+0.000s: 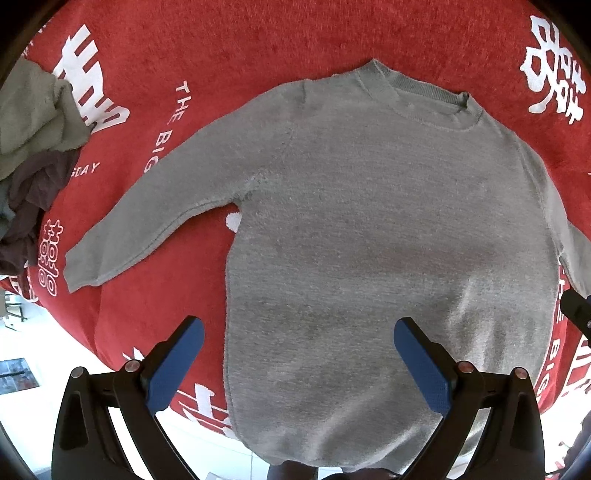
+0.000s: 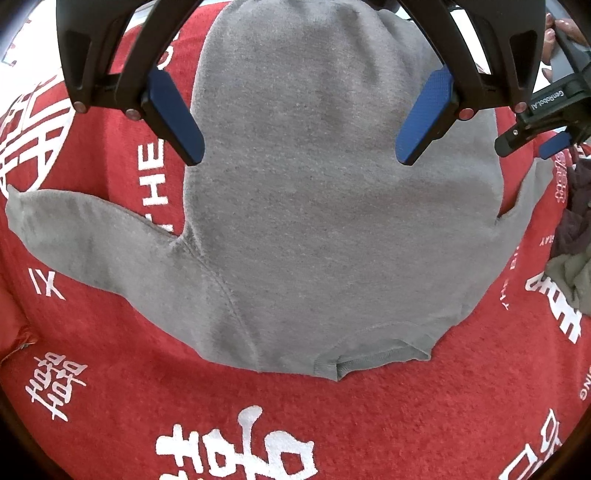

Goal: Fold small clothes

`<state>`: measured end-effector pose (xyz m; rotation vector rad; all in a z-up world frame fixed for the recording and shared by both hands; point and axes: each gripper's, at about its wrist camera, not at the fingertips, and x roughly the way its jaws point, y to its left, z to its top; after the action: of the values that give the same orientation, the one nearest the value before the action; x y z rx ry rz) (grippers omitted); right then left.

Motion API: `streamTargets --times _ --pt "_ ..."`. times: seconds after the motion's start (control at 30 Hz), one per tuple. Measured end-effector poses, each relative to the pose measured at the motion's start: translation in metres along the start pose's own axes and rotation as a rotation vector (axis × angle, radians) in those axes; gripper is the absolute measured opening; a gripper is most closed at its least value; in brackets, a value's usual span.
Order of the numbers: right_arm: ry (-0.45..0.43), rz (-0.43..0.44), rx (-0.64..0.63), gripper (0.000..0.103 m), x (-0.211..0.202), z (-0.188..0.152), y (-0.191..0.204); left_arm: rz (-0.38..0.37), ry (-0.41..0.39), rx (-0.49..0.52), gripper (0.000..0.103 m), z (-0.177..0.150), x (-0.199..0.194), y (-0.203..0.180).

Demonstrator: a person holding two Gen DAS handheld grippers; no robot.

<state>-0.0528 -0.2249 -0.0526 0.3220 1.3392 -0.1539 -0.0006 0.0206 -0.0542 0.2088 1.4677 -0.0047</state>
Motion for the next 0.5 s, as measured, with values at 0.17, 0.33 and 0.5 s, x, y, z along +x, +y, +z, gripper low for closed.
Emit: streamTargets --times 0.17,0.33,0.5 --pt "-0.004 0.009 0.002 0.103 0.0004 0.0 0.0004 -0.003 0.002 0.0 0.103 -0.0013 0.0019 -0.0005" --pt "-0.002 0.006 0.004 0.103 0.0025 -0.0011 0.001 -0.007 -0.004 0.003 0.103 -0.0033 0.0031 0.0001" --pt "0.0 -0.001 -0.003 0.103 0.0042 -0.0017 0.0048 -0.018 0.009 -0.006 0.103 -0.0051 0.0075 0.0021"
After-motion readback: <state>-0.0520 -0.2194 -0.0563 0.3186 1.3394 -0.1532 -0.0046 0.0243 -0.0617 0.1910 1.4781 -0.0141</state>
